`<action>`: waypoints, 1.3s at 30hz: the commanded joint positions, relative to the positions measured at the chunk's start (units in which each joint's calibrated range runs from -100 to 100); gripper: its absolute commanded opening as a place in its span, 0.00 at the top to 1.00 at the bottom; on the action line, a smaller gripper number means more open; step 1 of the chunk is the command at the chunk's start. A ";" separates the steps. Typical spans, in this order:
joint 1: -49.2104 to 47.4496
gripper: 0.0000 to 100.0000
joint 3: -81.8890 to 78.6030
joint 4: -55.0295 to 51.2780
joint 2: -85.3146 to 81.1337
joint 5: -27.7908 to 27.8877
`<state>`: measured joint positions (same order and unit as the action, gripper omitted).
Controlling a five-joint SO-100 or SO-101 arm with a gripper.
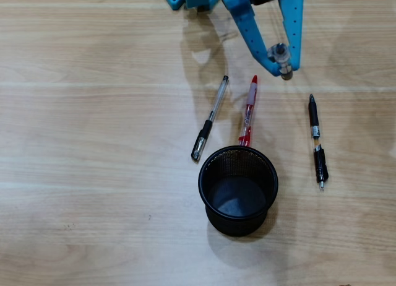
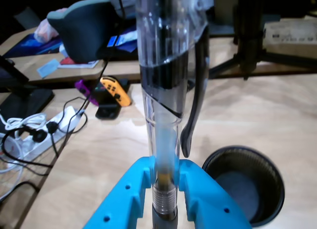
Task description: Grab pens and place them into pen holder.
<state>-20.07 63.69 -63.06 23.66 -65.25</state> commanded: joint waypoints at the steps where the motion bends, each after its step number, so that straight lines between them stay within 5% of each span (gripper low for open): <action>1: -0.13 0.98 2.87 9.90 1.49 4.77; 8: 1.51 0.98 1.07 19.20 6.03 10.46; 28: 8.86 0.98 -51.03 80.84 9.56 10.20; 34: 8.77 0.97 -51.48 80.75 8.97 10.20; 39: 8.50 0.88 -53.46 78.52 5.95 10.20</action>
<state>-12.31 10.61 16.44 34.69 -55.01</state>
